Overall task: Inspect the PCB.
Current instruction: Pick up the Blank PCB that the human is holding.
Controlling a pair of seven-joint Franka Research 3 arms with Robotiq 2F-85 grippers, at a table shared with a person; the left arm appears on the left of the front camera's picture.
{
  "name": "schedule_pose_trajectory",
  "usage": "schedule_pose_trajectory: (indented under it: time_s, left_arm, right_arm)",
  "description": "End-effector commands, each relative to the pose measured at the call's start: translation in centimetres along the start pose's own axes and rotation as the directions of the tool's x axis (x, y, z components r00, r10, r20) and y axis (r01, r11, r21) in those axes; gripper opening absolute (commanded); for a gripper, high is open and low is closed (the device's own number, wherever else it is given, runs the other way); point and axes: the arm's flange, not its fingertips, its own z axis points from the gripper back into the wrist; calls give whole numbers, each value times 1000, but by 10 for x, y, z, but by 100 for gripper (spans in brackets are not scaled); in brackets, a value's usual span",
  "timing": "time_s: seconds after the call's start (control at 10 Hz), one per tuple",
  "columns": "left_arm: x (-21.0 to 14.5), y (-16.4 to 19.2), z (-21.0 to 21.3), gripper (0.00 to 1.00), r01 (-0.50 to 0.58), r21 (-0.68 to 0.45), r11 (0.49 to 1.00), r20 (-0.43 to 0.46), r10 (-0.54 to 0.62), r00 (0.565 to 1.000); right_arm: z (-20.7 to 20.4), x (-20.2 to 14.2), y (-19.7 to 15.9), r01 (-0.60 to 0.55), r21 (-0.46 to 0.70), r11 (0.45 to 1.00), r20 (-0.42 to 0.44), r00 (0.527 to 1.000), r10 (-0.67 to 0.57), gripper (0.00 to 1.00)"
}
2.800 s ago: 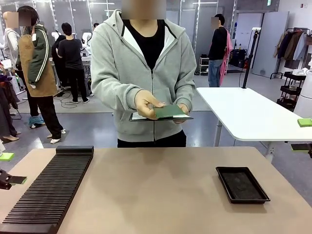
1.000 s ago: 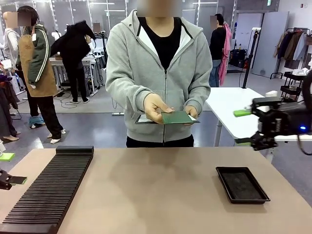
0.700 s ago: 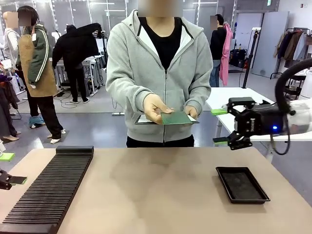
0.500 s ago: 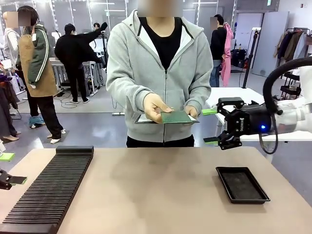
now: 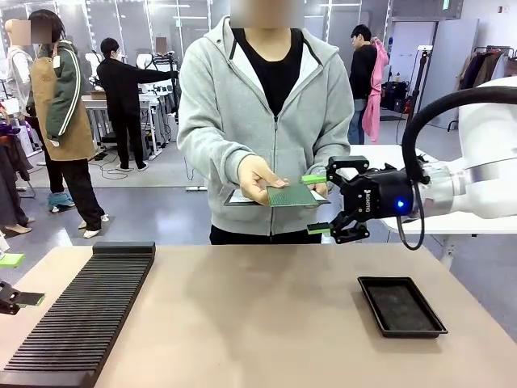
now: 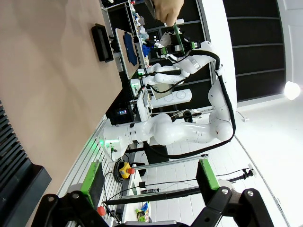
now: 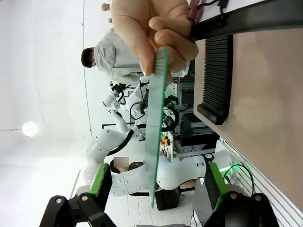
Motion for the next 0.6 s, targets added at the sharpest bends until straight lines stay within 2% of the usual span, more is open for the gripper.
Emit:
schedule_pose_trajectory:
  time_s: [0.0,0.4,0.5]
  left_arm:
    - [1,0,-1,100,-4,-1,1000,2,4,1000]
    - [1,0,-1,100,-4,-1,1000,2,4,1000]
    - [1,0,-1,100,-4,-1,1000,2,4,1000]
  right_arm:
    - [-14,11,5,19,12,1000,29,999,-19,100]
    - [-24,17,1,27,58,998,11,1000,-27,100]
    - [-26,18,0,25,71,997,8,1000,-26,95]
